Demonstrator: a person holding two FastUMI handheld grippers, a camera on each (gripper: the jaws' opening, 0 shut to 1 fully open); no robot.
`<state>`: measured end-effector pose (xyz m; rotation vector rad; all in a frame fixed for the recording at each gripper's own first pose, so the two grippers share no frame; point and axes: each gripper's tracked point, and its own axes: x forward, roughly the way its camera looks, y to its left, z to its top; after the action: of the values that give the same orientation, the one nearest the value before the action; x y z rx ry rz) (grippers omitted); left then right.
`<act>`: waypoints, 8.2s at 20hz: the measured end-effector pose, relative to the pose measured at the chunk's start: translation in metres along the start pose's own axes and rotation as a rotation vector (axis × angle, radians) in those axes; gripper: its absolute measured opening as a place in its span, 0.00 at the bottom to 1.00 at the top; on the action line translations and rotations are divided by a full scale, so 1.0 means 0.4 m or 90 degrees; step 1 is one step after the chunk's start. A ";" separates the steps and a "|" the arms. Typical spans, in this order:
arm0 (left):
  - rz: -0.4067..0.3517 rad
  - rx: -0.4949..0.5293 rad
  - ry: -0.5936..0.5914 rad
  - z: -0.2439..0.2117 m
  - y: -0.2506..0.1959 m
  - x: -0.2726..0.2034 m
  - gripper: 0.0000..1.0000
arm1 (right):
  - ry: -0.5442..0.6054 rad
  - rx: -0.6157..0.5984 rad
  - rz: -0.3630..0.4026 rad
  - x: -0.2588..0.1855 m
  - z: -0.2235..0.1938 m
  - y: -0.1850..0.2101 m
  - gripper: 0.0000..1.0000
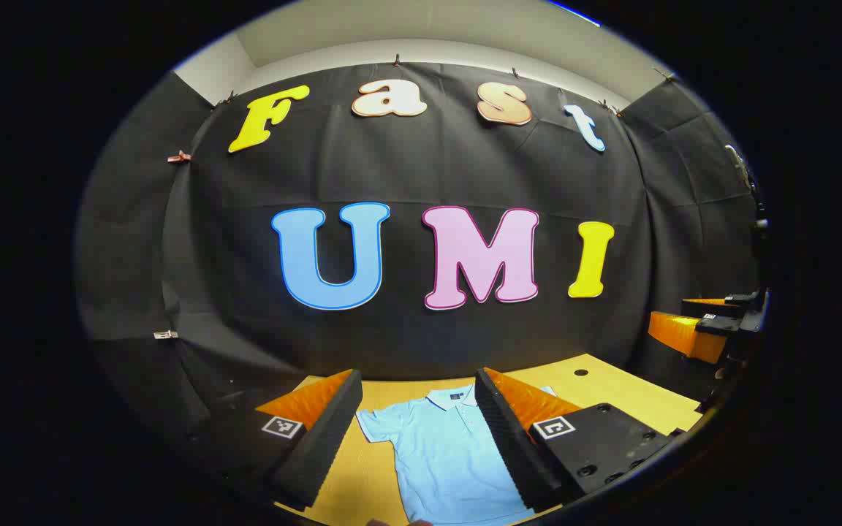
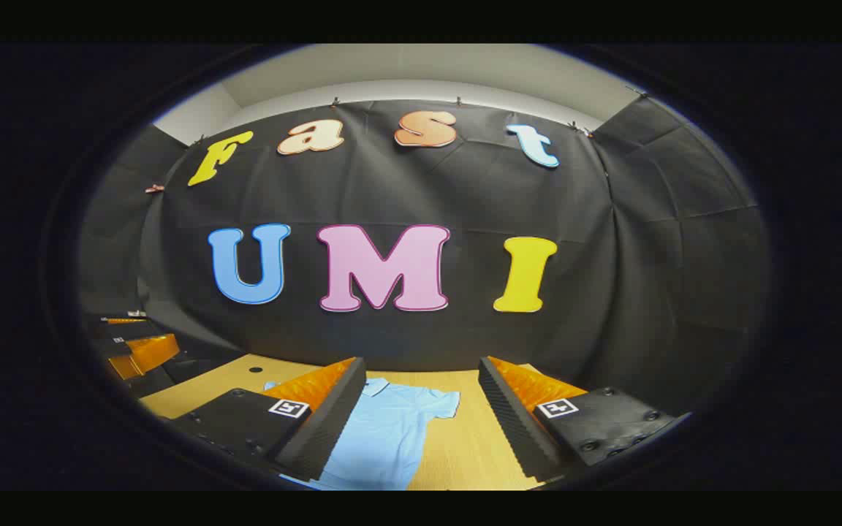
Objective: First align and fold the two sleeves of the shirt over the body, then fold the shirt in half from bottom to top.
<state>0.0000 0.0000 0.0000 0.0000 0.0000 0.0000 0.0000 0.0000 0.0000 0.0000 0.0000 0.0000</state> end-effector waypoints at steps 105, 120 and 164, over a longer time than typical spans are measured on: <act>0.106 -0.095 0.291 -0.520 0.350 0.462 0.98 | 0.391 -0.101 0.174 0.423 -0.500 0.244 0.97; 0.113 -0.039 0.358 -0.882 0.389 0.925 0.98 | 0.325 0.058 -0.067 0.191 -0.314 -0.214 0.98; -0.189 -0.132 0.266 -0.521 -0.218 0.699 0.96 | 0.420 0.102 0.052 0.180 -0.547 -0.063 0.99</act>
<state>0.2796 -0.0870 -0.2083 -0.2070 0.4178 -0.2974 0.0718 -0.0251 -0.2188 0.1602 0.6597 0.0820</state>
